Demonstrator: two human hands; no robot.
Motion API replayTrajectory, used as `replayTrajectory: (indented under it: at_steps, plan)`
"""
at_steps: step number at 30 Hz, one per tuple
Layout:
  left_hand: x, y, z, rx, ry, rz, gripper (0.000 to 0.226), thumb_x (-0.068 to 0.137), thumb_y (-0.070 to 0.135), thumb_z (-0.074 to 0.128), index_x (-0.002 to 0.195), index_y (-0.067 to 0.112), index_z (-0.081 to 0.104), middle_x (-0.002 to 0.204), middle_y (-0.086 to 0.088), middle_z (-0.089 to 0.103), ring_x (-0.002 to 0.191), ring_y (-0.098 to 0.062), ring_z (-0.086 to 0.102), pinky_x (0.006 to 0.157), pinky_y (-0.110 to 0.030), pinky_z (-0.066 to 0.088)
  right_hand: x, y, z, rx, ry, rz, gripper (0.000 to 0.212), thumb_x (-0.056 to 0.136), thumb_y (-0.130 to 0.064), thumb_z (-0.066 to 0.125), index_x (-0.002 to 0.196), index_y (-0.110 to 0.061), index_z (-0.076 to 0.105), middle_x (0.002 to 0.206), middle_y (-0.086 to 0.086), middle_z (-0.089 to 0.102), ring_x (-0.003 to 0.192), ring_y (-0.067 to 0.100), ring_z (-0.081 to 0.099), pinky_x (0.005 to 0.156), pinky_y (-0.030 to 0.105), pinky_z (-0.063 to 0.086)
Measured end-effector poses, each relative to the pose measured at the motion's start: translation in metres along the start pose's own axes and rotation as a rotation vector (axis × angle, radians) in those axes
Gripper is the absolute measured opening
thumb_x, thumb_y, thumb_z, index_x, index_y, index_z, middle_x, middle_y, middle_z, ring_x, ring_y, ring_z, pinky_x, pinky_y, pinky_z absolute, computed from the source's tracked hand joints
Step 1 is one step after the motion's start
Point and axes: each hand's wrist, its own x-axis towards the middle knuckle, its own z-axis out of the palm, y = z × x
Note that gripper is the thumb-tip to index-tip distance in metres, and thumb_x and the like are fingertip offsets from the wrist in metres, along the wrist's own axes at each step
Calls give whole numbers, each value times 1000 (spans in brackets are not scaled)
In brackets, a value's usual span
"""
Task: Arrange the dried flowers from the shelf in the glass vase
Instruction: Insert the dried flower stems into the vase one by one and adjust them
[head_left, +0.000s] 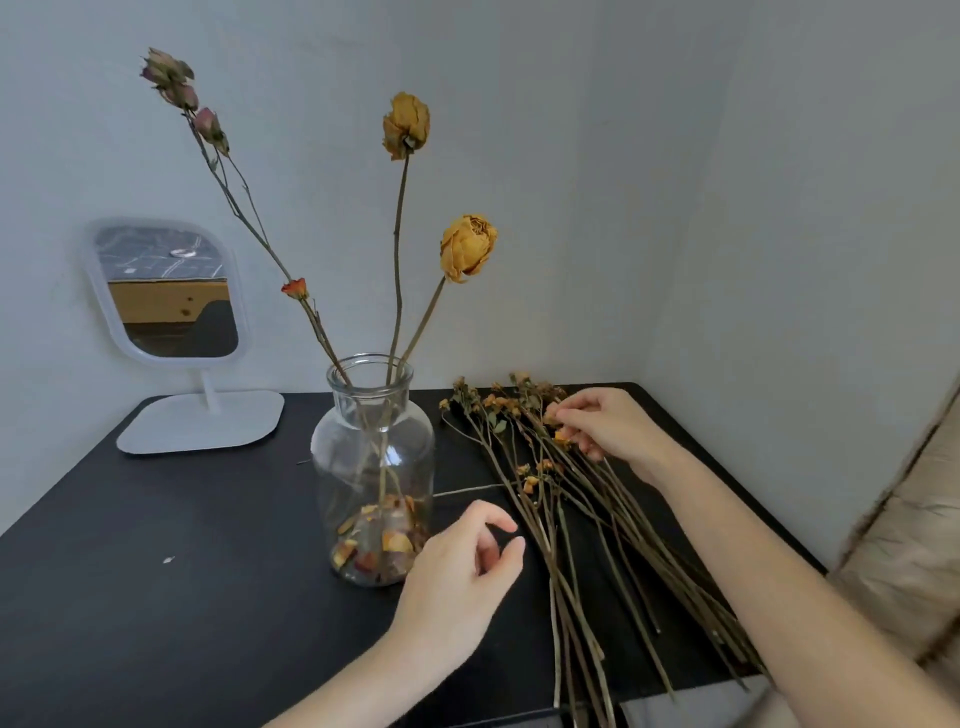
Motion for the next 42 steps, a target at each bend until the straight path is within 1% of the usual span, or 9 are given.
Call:
replayTrajectory:
  at_steps: [2,5,10,13,20,26,33,38,42]
  plan:
    - [25,-3,22,-20,-17,-139,4,89,33,55,93,34,54,63,11,49,58,1,46,56,-14,35,-1,21,-11,-43,34,76,11,91,-13,56,98,-11,64,73,2,64,49,6,50,41,15,40]
    - [62,-14,47,-46,44,-346,17,91,33,53,102,20,53,76,7,54,69,-5,52,62,-22,40,-5,44,-22,-93,40,152,11,91,-12,55,96,-11,65,74,3,65,54,9,51,44,17,41]
    - [98,-34,66,82,89,-581,23,92,35,52,94,12,46,94,-7,59,85,-24,57,71,-32,44,-8,57,-15,-180,-53,102,10,91,-17,57,98,-15,63,70,-1,65,47,4,48,40,13,37]
    - [108,-39,69,107,69,-631,27,91,33,54,85,7,54,79,-8,57,77,-29,60,70,-34,47,-4,55,0,-255,-159,39,10,92,-22,56,95,-17,64,59,-5,64,35,1,43,37,10,35]
    - [118,-38,67,-108,80,-754,29,85,25,62,73,13,39,61,-5,43,46,-16,39,43,-25,32,12,40,37,-347,-304,130,24,92,-25,54,90,-7,69,52,0,59,31,6,37,36,15,34]
    - [122,-46,67,-47,77,-681,24,86,25,60,90,1,59,63,-6,45,56,-21,43,56,-29,39,17,38,44,-378,-266,228,32,92,-27,54,97,0,71,58,2,60,40,11,39,44,20,38]
    - [125,-40,67,-186,82,-754,17,85,17,60,80,8,47,60,-6,43,44,-15,37,41,-23,30,20,36,43,-312,-248,278,26,91,-21,56,98,0,70,54,-1,58,34,7,35,38,17,34]
    - [122,-31,60,-208,52,-711,22,87,24,59,87,3,55,55,-5,40,40,-14,33,37,-21,27,19,34,38,-214,-217,284,22,87,-20,57,81,-3,70,52,-2,56,37,8,34,36,16,29]
    - [119,-21,55,-207,33,-644,27,89,22,56,66,7,53,47,-2,36,41,-15,32,43,-23,28,17,32,32,-154,-215,266,25,86,-21,58,64,-10,64,47,-6,55,37,7,34,37,16,28]
